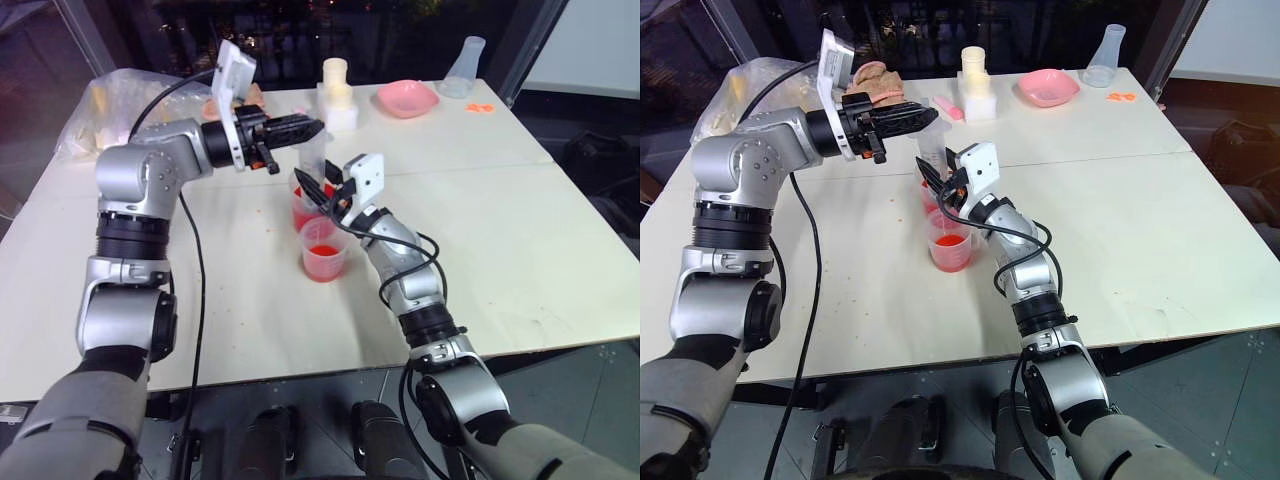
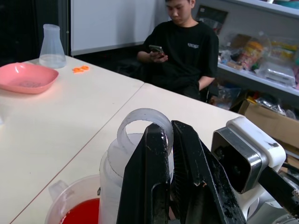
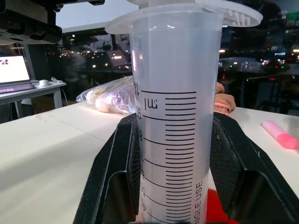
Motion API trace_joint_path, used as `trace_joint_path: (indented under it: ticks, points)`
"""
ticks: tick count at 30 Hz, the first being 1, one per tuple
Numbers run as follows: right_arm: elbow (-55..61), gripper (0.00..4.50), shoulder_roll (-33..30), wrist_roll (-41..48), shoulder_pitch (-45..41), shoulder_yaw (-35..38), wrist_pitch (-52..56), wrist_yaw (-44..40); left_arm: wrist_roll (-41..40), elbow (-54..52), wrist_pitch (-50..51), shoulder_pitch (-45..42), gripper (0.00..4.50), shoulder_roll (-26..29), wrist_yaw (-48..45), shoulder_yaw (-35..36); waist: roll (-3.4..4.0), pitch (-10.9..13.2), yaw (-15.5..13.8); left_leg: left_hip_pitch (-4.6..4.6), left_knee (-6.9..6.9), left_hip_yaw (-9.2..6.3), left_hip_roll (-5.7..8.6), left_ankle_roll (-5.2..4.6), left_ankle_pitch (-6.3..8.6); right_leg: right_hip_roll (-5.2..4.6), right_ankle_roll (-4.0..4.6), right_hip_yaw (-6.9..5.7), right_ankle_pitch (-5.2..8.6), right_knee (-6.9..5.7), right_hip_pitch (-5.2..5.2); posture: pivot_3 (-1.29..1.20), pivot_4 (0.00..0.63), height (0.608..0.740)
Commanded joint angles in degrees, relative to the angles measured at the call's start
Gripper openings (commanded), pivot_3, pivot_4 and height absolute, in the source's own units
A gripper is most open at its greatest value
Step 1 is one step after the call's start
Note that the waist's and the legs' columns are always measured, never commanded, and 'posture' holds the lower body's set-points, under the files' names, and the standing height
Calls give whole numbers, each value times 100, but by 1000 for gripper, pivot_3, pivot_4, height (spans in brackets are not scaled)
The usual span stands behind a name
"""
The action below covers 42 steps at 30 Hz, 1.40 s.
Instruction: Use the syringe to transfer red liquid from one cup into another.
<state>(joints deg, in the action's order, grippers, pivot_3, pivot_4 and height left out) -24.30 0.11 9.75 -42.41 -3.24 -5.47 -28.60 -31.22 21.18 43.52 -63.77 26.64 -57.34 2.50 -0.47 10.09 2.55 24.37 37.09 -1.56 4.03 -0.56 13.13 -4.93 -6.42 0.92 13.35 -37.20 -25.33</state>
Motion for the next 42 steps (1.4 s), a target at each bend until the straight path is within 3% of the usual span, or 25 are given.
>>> trace_joint_path:
  ticks: [1, 42]
  points:
    - [308, 1438, 127, 80, -119, -53, -25, -23, -58, -136, 34, -162, 17, -34, -69, 28, 0, 0, 1, 0, 0, 0, 0, 0, 0, 0, 0, 0, 0, 0, 0, 0, 150, 740]
    - [369, 1438, 294, 97, 205, -281, 162, -204, -158, 52, -240, -825, 17, -52, 152, 464, 0, 0, 1, 0, 0, 0, 0, 0, 0, 1, 0, 0, 0, -1, 0, 0, 150, 740]
